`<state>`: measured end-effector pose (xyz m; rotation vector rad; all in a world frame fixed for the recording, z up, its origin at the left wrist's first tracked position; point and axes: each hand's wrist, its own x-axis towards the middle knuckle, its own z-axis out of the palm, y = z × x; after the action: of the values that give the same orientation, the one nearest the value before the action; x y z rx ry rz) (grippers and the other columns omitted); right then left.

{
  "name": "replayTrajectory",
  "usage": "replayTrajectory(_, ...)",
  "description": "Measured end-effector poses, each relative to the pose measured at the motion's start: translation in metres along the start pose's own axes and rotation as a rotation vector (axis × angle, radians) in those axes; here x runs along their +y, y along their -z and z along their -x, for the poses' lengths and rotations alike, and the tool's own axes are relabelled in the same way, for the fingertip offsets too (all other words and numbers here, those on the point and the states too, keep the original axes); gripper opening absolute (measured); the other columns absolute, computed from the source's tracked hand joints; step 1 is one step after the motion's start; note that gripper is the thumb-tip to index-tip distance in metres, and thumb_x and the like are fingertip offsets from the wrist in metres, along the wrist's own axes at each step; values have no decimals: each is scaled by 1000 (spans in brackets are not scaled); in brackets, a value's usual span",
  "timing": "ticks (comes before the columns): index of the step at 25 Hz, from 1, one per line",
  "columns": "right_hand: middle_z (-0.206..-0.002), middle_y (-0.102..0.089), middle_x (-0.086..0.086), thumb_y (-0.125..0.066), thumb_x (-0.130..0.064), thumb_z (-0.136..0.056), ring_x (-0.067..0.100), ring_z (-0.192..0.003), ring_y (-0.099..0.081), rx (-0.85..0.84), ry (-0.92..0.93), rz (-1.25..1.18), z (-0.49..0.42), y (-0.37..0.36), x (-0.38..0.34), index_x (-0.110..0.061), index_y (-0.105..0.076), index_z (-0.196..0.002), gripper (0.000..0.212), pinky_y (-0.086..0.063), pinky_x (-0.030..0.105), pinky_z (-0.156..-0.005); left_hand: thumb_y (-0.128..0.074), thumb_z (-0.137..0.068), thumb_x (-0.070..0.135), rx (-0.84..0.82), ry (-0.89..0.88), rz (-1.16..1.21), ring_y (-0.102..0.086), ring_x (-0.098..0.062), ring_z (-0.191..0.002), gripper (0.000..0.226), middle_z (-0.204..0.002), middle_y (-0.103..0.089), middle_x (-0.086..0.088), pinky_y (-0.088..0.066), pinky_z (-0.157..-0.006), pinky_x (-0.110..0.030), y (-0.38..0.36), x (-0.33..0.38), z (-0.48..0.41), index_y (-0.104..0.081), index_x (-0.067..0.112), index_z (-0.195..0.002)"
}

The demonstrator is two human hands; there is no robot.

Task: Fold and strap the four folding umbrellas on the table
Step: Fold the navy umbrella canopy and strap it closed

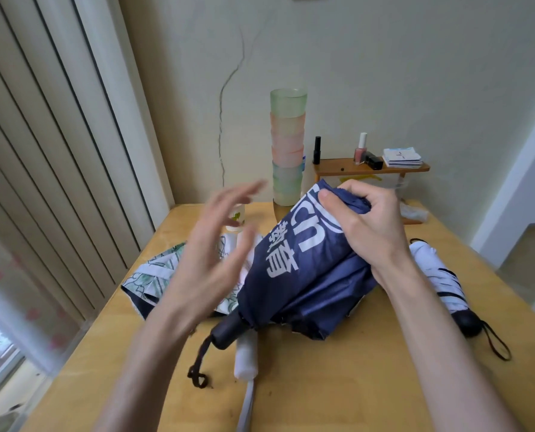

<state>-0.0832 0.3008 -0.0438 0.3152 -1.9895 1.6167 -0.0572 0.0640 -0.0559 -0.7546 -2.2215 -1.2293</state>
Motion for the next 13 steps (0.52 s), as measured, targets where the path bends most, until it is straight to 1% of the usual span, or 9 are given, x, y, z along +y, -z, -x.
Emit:
replayTrajectory(1, -64, -56, 1, -75, -17, -98, 11, -66, -51, 15, -1, 3, 1, -3, 0, -8, -61, -69, 33, -40, 30, -64, -66, -98, 44, -126, -69, -32, -43, -9, -146, 70, -156, -45, 16, -42, -114, -26, -9, 11, 1, -37, 34, -161)
replayTrajectory(2, -64, -56, 2, -75, -18, -98, 12, -66, -52, 41, 0, -6, 1, -6, 0, -7, -61, -69, 33, -41, 31, -65, -72, -92, 55, -253, -84, -107, -40, -5, -148, 85, -160, -39, 20, -42, -116, -29, -19, 17, 4, -29, 39, -164)
replayTrajectory(4, -63, -56, 1, -75, -20, -98, 11, -66, -52, 113, 1, -40, 2, -9, -3, -6, -62, -70, 34, -42, 31, -65, -77, -89, 55, -317, -64, -260, -46, 0, -139, 101, -159, -36, 28, -51, -106, -36, -36, 16, 8, -10, 52, -164)
replayTrajectory(5, -63, -55, -2, -76, -21, -97, 10, -66, -51, 155, -2, -58, 3, -9, -5, -6, -61, -70, 35, -43, 30, -66, -77, -89, 53, -305, -42, -252, -49, -2, -137, 101, -157, -39, 30, -52, -103, -36, -39, 12, 9, -8, 55, -162)
replayTrajectory(6, -63, -55, -4, -76, -22, -97, 9, -66, -51, 194, -3, -76, 3, -8, -6, -6, -61, -70, 35, -43, 29, -66, -79, -88, 53, -306, -3, -168, -51, 0, -136, 99, -155, -44, 30, -52, -104, -33, -39, 8, 8, -13, 55, -162)
replayTrajectory(8, -64, -54, -2, -77, -22, -97, 9, -66, -50, 245, 13, -99, 3, -7, -11, -3, -60, -70, 36, -42, 29, -66, -83, -85, 53, -335, 103, 69, -57, 1, -132, 86, -145, -58, 27, -51, -106, -31, -37, 4, 8, -36, 46, -157)
replayTrajectory(11, -62, -48, 0, -76, -18, -97, 7, -62, -43, 271, 98, -78, 2, -8, -14, -1, -57, -68, 39, -37, 27, -62, -86, -84, 46, -423, 301, 374, -72, -6, -110, 42, -120, -76, 16, -59, -91, -29, -40, 2, 14, -68, 41, -122)
replayTrajectory(12, -61, -47, 2, -76, -17, -98, 8, -61, -42, 265, 120, -65, 2, -9, -15, 0, -57, -67, 39, -36, 26, -61, -88, -80, 47, -444, 400, 448, -75, -10, -103, 36, -114, -78, 12, -62, -86, -32, -42, 2, 16, -72, 42, -111)
replayTrajectory(13, -61, -47, 6, -75, -17, -98, 9, -61, -42, 254, 132, -60, 2, -10, -16, 1, -56, -68, 40, -35, 26, -61, -89, -71, 50, -470, 494, 488, -77, -16, -95, 43, -108, -80, 7, -63, -82, -37, -43, 1, 18, -72, 39, -109)
